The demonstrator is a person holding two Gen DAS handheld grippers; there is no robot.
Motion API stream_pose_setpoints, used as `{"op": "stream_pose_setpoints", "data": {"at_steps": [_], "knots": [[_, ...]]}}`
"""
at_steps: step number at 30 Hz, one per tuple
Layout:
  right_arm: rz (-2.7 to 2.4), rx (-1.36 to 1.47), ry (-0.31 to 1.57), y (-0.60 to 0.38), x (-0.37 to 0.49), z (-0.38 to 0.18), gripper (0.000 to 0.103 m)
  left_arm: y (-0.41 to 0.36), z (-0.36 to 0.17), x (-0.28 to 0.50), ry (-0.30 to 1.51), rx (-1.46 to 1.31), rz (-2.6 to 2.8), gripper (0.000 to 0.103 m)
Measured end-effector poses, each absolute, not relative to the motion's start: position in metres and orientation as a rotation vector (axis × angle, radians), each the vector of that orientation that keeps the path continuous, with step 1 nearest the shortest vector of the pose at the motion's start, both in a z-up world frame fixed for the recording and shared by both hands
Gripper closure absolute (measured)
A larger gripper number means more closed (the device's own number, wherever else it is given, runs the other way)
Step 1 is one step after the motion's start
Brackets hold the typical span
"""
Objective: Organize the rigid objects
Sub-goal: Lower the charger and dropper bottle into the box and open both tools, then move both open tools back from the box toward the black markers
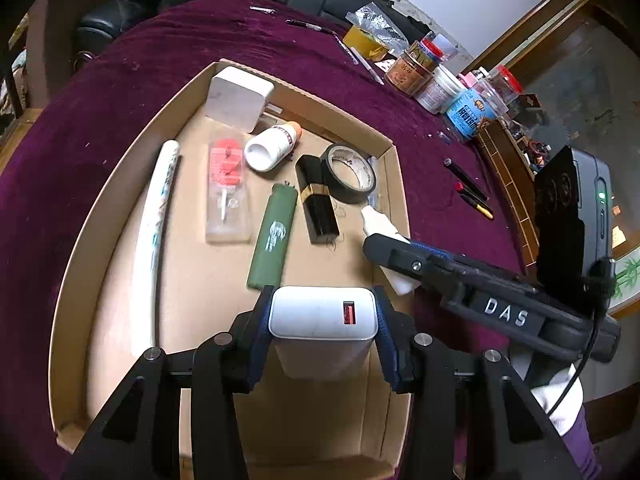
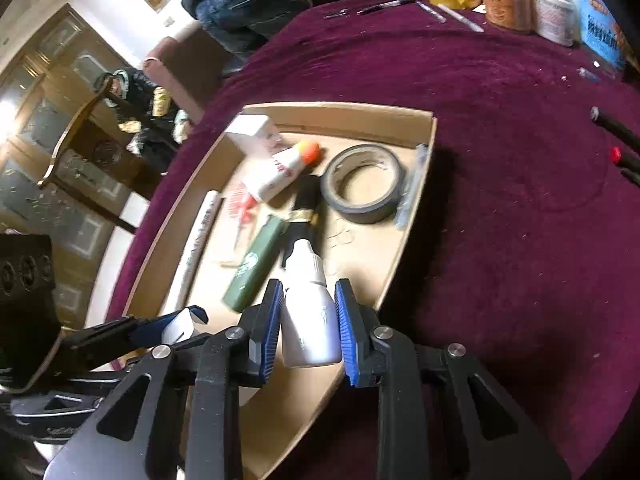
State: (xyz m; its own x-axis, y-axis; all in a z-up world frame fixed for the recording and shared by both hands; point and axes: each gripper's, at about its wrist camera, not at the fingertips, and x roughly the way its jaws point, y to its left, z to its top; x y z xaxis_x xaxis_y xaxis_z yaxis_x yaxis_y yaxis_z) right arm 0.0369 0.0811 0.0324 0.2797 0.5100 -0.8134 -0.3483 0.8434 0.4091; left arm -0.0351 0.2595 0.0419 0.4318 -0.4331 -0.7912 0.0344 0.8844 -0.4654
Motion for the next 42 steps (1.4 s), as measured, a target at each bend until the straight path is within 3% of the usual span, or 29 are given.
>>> {"op": "stream_pose_setpoints", "data": {"at_steps": [7,10,14,17,27,30,31,32,42], "knots": [[0.531,0.132,1.135,0.084,0.045,0.033,0.079,0.255,0.034,-0.019,1.113,-0.412,-0.281,0.064],[0.519,0.126,1.131,0.086,0.048,0.032,0.079,0.256,0.033,-0.019,1.107,-0.428,-0.285,0.06],[0.49,0.124,1.116,0.087,0.047,0.033,0.078,0.261,0.034,-0.023,1.11,-0.467,-0.304,0.048],[0.473,0.119,1.112,0.086,0.045,0.035,0.074,0.264,0.041,-0.031,1.087,-0.48,-0.3,0.048],[0.468,0.092,0.959,0.063,0.019,0.066,0.074,0.271,0.074,-0.066,0.953,-0.455,-0.193,0.043],[0.452,0.086,0.906,0.042,0.007,0.073,0.063,0.264,0.085,-0.079,0.905,-0.44,-0.173,0.043],[0.434,0.088,0.892,0.03,0.003,0.073,0.055,0.259,0.089,-0.083,0.892,-0.443,-0.187,0.042],[0.419,0.09,0.884,0.02,0.002,0.072,0.052,0.248,0.095,-0.088,0.875,-0.434,-0.219,0.038],[0.169,0.214,0.899,-0.128,0.014,0.056,0.053,0.107,0.082,-0.099,1.001,-0.239,-0.543,0.034]]}}
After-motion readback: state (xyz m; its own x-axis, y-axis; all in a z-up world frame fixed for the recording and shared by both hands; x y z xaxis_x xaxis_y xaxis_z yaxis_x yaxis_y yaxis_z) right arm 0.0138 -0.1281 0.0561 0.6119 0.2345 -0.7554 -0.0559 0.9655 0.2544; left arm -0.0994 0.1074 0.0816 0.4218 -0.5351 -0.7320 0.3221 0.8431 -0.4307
